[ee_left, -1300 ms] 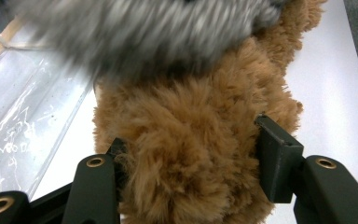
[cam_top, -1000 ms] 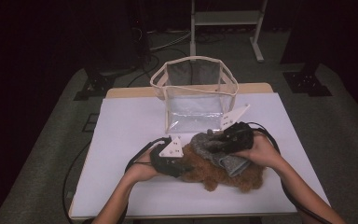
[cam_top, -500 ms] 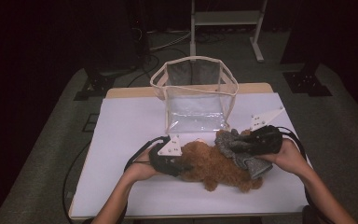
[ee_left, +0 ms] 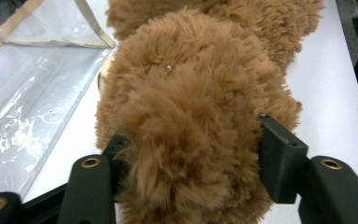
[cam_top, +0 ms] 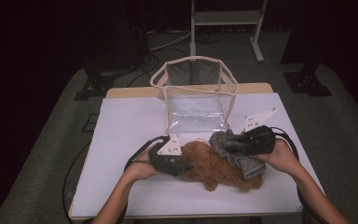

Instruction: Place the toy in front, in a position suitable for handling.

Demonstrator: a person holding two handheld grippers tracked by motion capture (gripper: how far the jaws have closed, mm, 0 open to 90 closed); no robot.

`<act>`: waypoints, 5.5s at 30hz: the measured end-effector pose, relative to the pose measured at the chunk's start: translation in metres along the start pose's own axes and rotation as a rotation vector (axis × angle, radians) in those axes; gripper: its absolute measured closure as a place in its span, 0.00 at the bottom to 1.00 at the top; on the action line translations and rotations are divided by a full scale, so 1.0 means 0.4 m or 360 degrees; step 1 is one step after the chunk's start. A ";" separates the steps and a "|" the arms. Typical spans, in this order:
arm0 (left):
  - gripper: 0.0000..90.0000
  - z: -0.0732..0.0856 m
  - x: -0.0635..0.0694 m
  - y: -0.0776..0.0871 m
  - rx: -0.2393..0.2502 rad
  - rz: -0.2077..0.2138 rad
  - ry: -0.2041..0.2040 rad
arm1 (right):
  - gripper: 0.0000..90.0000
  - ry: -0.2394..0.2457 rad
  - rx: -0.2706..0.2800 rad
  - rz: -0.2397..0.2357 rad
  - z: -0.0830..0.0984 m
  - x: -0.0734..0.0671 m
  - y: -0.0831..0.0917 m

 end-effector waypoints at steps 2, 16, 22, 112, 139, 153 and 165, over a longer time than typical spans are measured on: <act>0.40 -0.003 -0.005 0.004 0.0014 -0.0010 0.0018 | 0.82 -0.0034 0.0020 0.0000 0.019 0.012 0.011; 0.48 0.019 -0.026 -0.015 0.0083 0.0036 0.0211 | 0.82 -0.0059 0.0038 0.0017 0.024 0.020 0.023; 0.54 0.008 -0.027 -0.010 0.0084 0.0020 0.0191 | 0.82 0.0096 0.0050 -0.0012 -0.076 -0.022 -0.008; 0.48 0.002 -0.010 -0.010 0.0079 0.0052 0.0118 | 0.82 0.0076 -0.0035 -0.0011 -0.038 -0.006 -0.034; 0.11 0.035 -0.032 -0.067 0.0094 0.0115 0.0336 | 0.82 -0.0092 0.0049 -0.0013 0.087 0.031 0.040; 0.55 -0.012 -0.043 -0.048 0.0210 -0.0084 0.0268 | 0.83 -0.0129 0.0083 -0.0048 0.069 0.031 0.013; 0.56 -0.053 -0.053 -0.011 0.0216 -0.0136 0.0223 | 0.83 0.0003 0.0107 -0.0156 -0.061 -0.023 -0.048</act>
Point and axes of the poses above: each handheld gripper's, and its own axes: y roughly backward along the jaws, z roughly out of its underside, x roughly to its right, the point moved 9 cm from there along -y, roughly forward along the jaws, and after that the axes turned 9 degrees about -y, right-handed, at the moved point
